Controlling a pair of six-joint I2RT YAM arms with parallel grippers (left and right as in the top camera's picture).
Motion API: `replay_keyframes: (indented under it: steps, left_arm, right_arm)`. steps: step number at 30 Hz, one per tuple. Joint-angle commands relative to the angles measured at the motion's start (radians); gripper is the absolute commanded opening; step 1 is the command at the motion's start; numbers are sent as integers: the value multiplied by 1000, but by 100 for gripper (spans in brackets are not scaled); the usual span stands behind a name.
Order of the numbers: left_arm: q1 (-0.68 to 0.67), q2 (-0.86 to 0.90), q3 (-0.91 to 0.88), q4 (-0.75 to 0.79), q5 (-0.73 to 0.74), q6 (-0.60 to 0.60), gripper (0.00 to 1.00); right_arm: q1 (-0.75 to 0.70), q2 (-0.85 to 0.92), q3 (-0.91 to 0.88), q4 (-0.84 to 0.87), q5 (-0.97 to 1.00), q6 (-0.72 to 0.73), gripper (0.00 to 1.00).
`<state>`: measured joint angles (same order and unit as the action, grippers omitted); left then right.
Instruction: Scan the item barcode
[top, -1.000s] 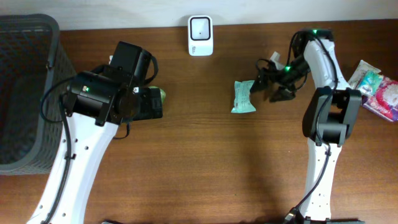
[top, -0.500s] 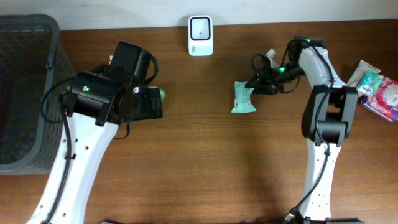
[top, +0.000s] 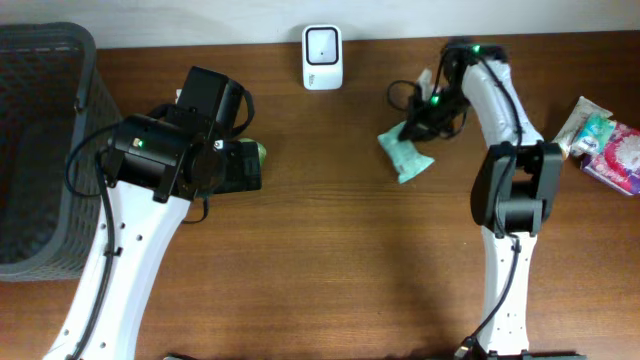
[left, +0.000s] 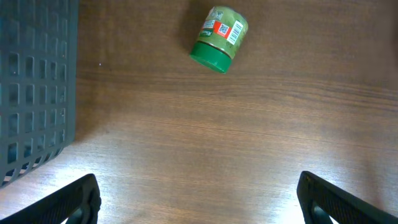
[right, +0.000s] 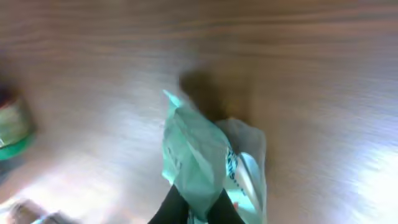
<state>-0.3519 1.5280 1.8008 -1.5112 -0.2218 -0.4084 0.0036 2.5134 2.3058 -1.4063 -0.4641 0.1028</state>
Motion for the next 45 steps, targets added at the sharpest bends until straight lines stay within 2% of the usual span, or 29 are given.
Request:
replay_keyframes:
  steps: [1, 5, 7, 13, 16, 17, 18, 21, 23, 28, 30, 31, 32, 35, 39, 45]
  left_arm:
    - [2, -3, -1, -1, -10, 2, 99]
    - [2, -3, -1, -1, -10, 2, 99]
    - [2, -2, -1, -1, -10, 2, 99]
    - [2, -3, -1, -1, -10, 2, 99]
    - [2, -3, -1, -1, -10, 2, 99]
    - [2, -3, -1, -1, -10, 2, 99]
    - [2, -3, -1, -1, -10, 2, 99]
    - [2, -3, -1, -1, -10, 2, 99]
    - [2, -3, -1, -1, -10, 2, 99]
    - [2, -3, -1, -1, -10, 2, 99]
    - [2, -3, -1, -1, -10, 2, 99]
    - [2, -3, -1, -1, -10, 2, 99]
    - [2, -2, -1, -1, -10, 2, 99]
    - [2, -3, -1, -1, -10, 2, 99]
    - [2, -3, -1, -1, -10, 2, 99]
    - [2, -3, -1, -1, -10, 2, 99]
  right_arm:
    - [32, -111, 196, -100, 494, 72, 4]
    - [114, -109, 229, -167, 941, 190, 4]
    - [169, -93, 164, -145, 1047, 299, 4]
    - [302, -80, -111, 46, 1063, 404, 4]
    - [382, -80, -168, 95, 990, 408, 8]
    - [410, -80, -168, 109, 958, 408, 11]
    - [431, -80, -167, 124, 930, 408, 28]
    - [480, -81, -166, 164, 842, 407, 55]
    - [489, -83, -159, 171, 786, 407, 62]
    - [445, -84, 21, 40, 732, 376, 64]
    - [391, -84, 159, -67, 729, 317, 83]
    - [348, -84, 224, -131, 727, 293, 89]
    - [324, -84, 246, -160, 725, 293, 92]
    - [239, -83, 249, -206, 620, 183, 92]
    - [157, -82, 122, -184, 362, 27, 87]
    - [168, -82, -111, 13, 332, 29, 84]
